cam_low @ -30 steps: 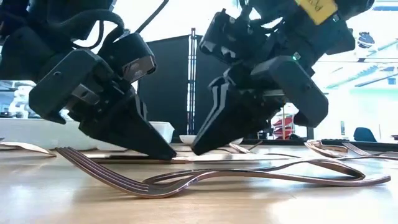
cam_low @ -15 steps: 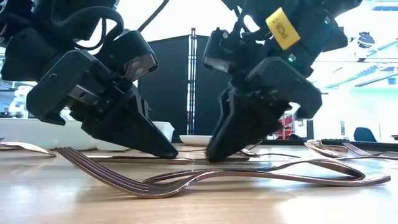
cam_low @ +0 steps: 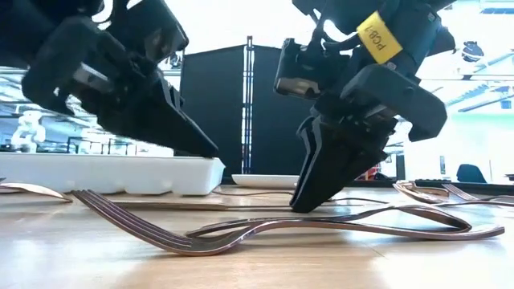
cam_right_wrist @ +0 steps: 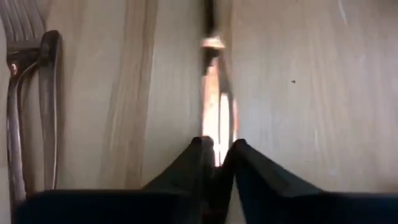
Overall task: Sort silverware
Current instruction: Put the knife on the silverware tray
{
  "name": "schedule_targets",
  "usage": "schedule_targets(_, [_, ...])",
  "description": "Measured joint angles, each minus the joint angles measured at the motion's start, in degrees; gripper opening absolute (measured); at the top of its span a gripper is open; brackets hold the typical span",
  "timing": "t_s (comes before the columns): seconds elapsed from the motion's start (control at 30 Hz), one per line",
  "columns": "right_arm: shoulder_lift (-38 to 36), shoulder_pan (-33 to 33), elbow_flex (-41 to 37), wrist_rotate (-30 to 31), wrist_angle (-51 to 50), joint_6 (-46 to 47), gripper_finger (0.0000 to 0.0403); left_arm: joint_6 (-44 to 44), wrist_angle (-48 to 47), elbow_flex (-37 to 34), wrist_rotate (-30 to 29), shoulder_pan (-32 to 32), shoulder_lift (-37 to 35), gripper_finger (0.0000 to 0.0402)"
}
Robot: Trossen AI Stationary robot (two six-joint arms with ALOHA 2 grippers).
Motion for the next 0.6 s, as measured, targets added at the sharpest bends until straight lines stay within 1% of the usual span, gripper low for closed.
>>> schedule_targets(0.07, [0.0,0.0,-0.1,-0.3,0.4,-1.2,0.0016,1.0,0.2,0.0,0.4,0.1,-0.4,0.0])
schedule_targets(0.13, [0.1,0.1,-0.3,1.3,1.5,-1.6,0.0012,2.6,0.0,0.0,0.7,0.0,-0.2,0.0007])
schedule_targets(0.2, [0.1,0.1,-0.4,2.0,2.4,-2.5,0.0007,2.8,0.4,0.1,0.7,-0.1,0.9,0.0024])
schedule_targets(0.37, [0.2,0.1,-0.4,2.3,4.6,-3.8,0.0,1.1,0.5,0.1,2.1,0.0,4.8,0.0097])
schedule_targets(0.47, [0.2,0.1,-0.4,2.5,4.8,-3.8,0.0,-1.9,0.9,0.2,2.6,0.0,5.9,0.0142])
schedule_targets(0.6, [-1.6,0.2,-0.5,5.1,4.8,-5.1,0.0,-3.3,0.9,0.2,3.5,0.0,6.0,0.0183])
